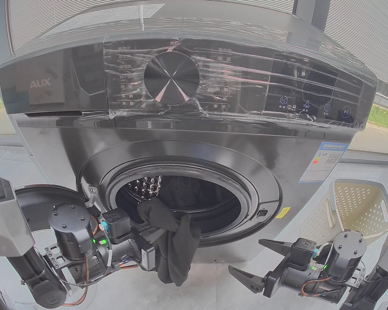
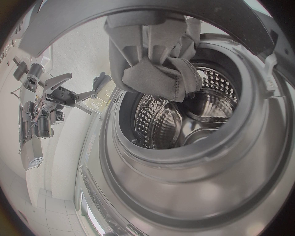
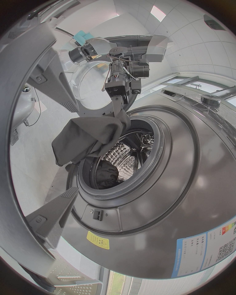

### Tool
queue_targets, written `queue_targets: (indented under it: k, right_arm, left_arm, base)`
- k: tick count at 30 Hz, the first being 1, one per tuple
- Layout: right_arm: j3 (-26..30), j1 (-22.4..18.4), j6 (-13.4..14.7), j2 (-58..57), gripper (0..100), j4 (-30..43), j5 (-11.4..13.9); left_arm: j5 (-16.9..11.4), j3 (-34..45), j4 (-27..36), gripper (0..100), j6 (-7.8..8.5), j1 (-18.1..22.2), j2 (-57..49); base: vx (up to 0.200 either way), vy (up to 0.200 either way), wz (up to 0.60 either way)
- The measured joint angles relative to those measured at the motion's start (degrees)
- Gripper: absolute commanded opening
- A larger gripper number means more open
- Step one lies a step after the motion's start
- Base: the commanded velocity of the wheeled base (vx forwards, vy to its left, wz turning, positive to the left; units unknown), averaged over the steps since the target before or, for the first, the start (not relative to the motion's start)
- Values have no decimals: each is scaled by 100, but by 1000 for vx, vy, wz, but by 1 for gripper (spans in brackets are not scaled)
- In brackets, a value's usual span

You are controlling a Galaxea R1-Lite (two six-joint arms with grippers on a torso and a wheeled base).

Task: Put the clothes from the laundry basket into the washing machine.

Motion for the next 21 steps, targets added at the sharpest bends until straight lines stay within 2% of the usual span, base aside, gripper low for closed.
queue_targets:
  k: [7,13,21]
  right_arm:
    - [74,24,-2,-34,100,2,6]
    - [113,77,-6,-56,100,0,9]
    - [129,110,-13,-67,100,-2,9]
  left_arm:
    - [-11,-827,-5,0,-24,29,656]
    - [11,-1614,-6,0,-165,94,1232]
    - [355,-2610,2,0,-284,143,1882]
  base:
    - [0,0,0]
    - [0,0,0]
    - [0,0,0]
